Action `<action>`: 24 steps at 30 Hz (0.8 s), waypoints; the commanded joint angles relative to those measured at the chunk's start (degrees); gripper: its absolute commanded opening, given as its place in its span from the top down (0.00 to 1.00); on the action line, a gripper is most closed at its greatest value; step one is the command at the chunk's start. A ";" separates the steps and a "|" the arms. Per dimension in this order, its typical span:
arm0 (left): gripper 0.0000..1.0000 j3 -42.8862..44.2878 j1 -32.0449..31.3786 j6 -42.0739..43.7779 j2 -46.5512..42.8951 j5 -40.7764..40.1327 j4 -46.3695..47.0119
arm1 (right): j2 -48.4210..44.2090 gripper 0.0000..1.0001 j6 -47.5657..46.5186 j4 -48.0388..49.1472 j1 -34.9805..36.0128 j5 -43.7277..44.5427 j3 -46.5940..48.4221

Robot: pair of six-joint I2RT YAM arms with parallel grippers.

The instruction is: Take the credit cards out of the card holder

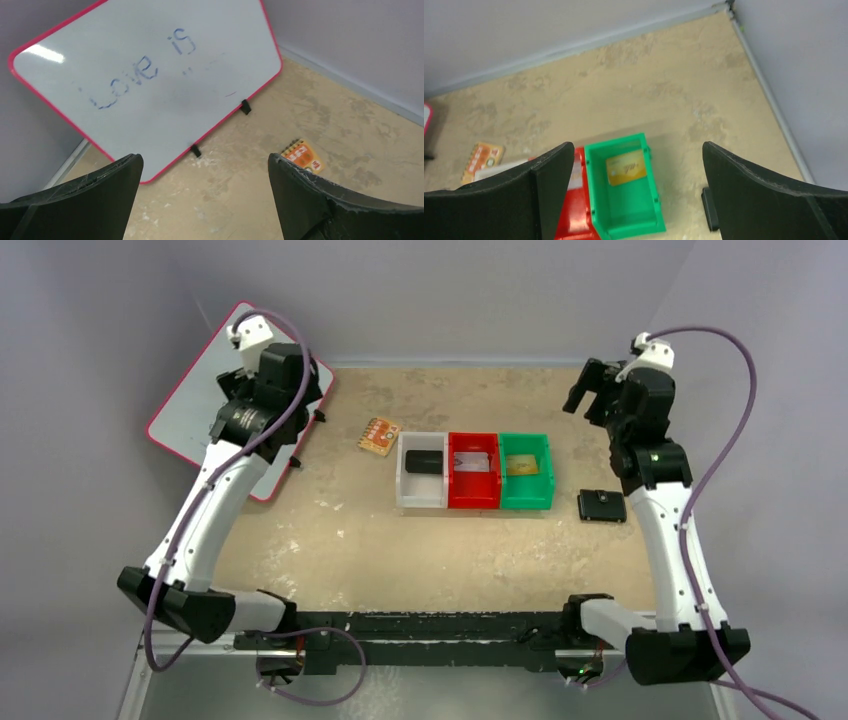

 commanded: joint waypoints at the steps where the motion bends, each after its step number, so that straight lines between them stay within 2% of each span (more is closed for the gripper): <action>1: 0.03 -7.87 5.05 -0.48 -8.04 4.38 3.97 | -6.57 0.00 2.68 1.43 1.11 -4.89 -7.14; 7: 0.01 -19.67 11.55 -1.67 -16.79 10.40 4.30 | -13.40 0.00 5.33 1.67 2.33 -15.70 -18.38; 14: 0.00 -32.15 16.20 -4.69 -22.32 25.33 7.91 | -16.33 0.00 8.17 1.53 6.14 -26.35 -28.63; 19: 0.00 -40.86 17.72 -7.11 -23.59 36.81 12.93 | -11.94 0.00 9.81 0.96 15.05 -24.47 -32.23; 24: 0.00 -46.61 18.35 -8.32 -25.68 43.91 15.04 | -9.16 0.00 13.63 4.42 21.15 -24.06 -34.93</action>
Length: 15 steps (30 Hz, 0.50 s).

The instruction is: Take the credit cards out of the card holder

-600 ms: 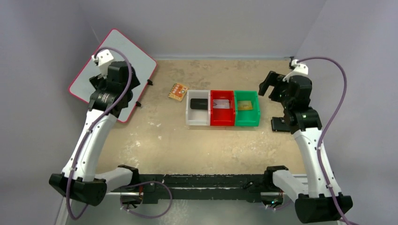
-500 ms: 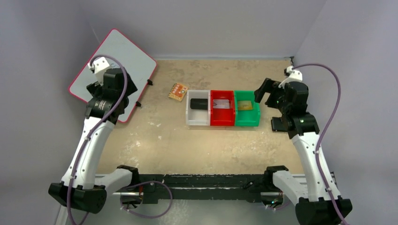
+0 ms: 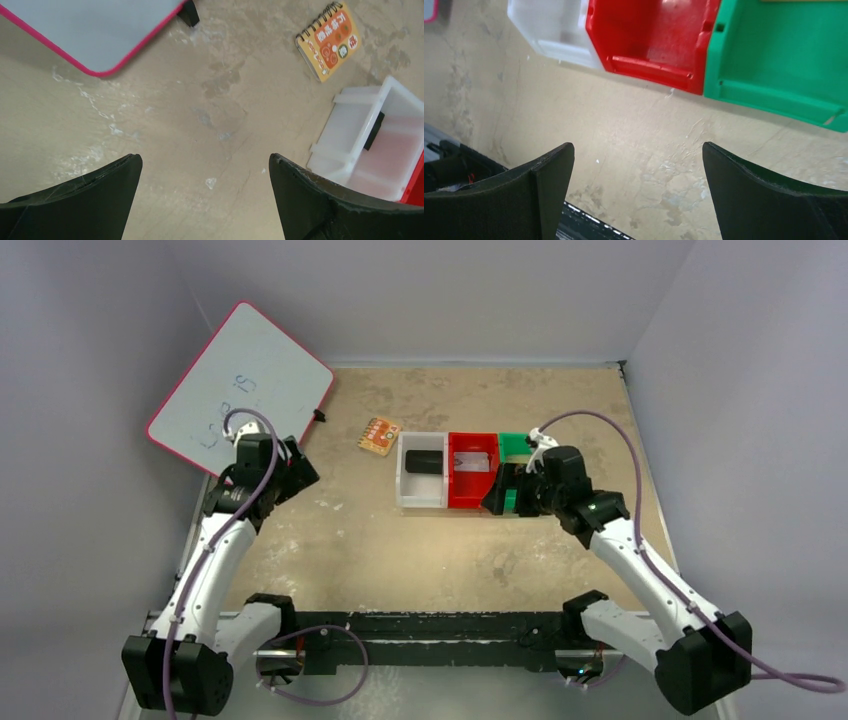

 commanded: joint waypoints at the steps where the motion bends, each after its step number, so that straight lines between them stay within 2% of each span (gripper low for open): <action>1: 0.00 -3.36 0.84 -2.21 -3.44 10.31 5.72 | 2.48 0.00 4.95 3.78 4.63 0.25 -1.16; 6: 0.00 -6.39 1.05 -2.42 -5.85 13.53 6.98 | 6.87 0.02 13.31 7.75 11.89 6.59 -3.20; 10: 0.00 -8.12 1.12 -2.56 -7.03 15.11 8.96 | 11.83 0.02 20.97 9.69 17.86 15.17 -2.97; 15: 0.00 -7.53 1.20 -1.40 -6.50 15.56 8.85 | 18.72 0.05 27.97 12.51 20.68 23.96 -1.45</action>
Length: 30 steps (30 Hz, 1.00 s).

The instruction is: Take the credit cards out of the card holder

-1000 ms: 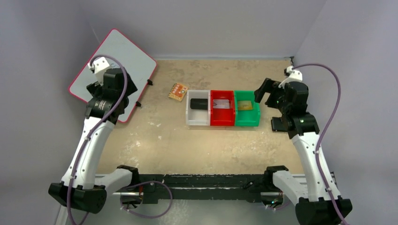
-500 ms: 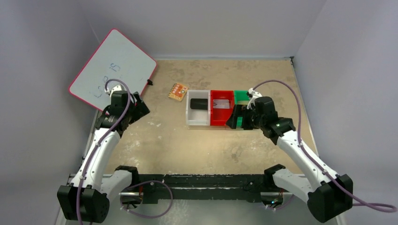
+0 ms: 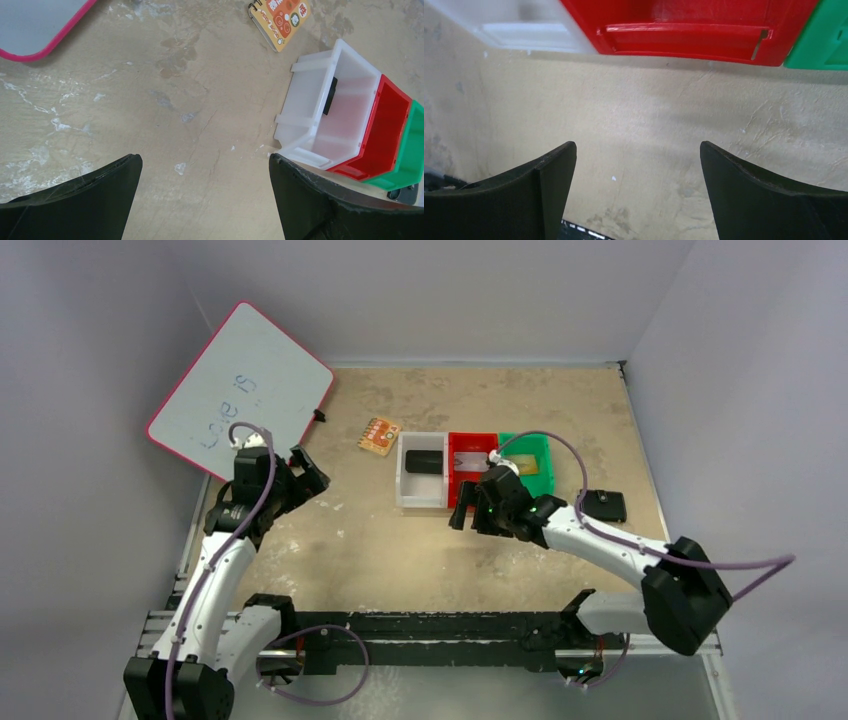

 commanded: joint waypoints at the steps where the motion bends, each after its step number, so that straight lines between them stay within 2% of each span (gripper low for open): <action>1: 0.00 0.64 0.47 0.31 -0.23 1.86 3.37 | 4.63 0.06 8.52 5.06 1.14 10.91 2.17; 7: 0.00 0.84 0.51 0.62 0.14 2.28 3.98 | 11.59 0.12 10.52 5.50 1.23 15.65 6.87; 24: 0.00 1.72 0.51 0.98 1.59 2.70 3.17 | 27.44 0.11 8.89 7.94 -0.77 21.63 20.19; 30: 0.00 1.34 0.51 1.56 1.75 3.16 3.42 | 25.35 0.10 3.04 8.66 -1.58 19.65 20.94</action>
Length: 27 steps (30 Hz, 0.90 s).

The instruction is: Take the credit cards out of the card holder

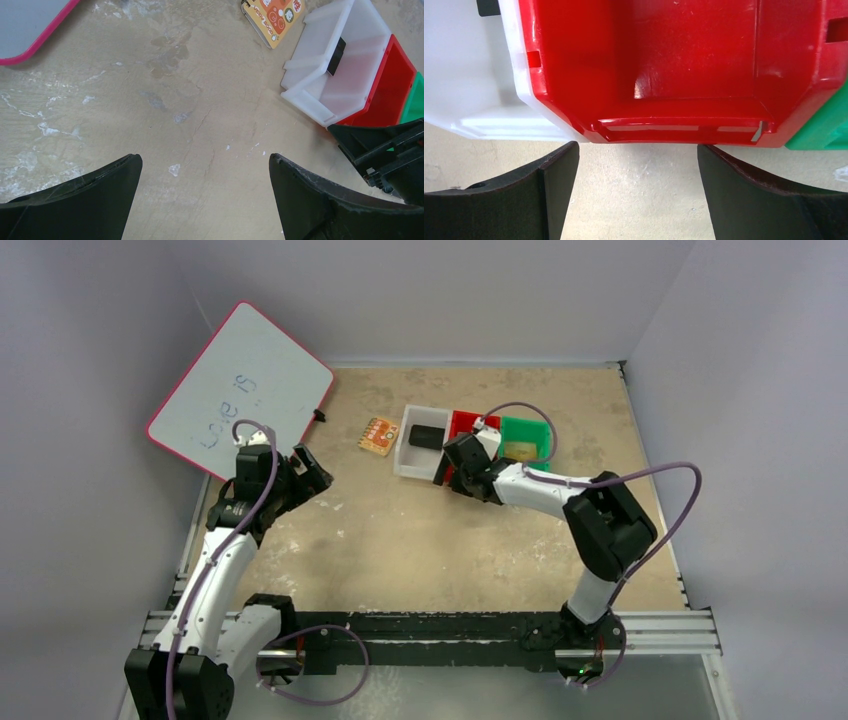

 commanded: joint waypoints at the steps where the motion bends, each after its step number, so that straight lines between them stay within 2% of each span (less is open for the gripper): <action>1: 0.00 1.28 0.47 1.47 0.07 1.04 1.78 | -6.04 0.10 -5.77 2.49 -0.38 1.36 0.79; 5: 0.00 0.73 0.47 1.51 -0.10 1.16 2.66 | -16.75 0.06 -5.46 -1.54 -0.31 1.90 -3.73; 8: 0.00 0.14 0.47 1.37 -0.10 1.63 3.65 | -25.09 0.00 -4.01 -9.15 -0.93 10.74 -6.29; 10: 0.00 -0.07 0.47 1.59 0.02 1.87 4.20 | -29.64 0.00 -3.87 -14.19 -5.10 14.28 -6.62; 14: 0.00 -0.33 0.47 2.15 0.26 2.13 5.19 | -35.06 0.00 -10.22 -14.35 -26.52 9.12 -8.33; 17: 0.00 -0.63 0.47 2.70 0.01 2.08 5.55 | -34.64 0.00 -12.81 -14.47 -35.95 9.10 -7.68; 20: 0.00 -1.27 0.47 2.81 -0.32 2.00 5.79 | -30.17 0.00 -15.07 -13.86 -44.32 6.04 -6.64; 22: 0.00 -1.50 0.47 2.74 -0.67 2.24 6.09 | -25.61 0.00 -16.14 -13.30 -47.96 4.60 -5.84; 27: 0.00 -1.80 0.47 2.76 -1.02 2.24 6.51 | -17.65 0.00 -18.33 -9.36 -51.84 4.24 -5.20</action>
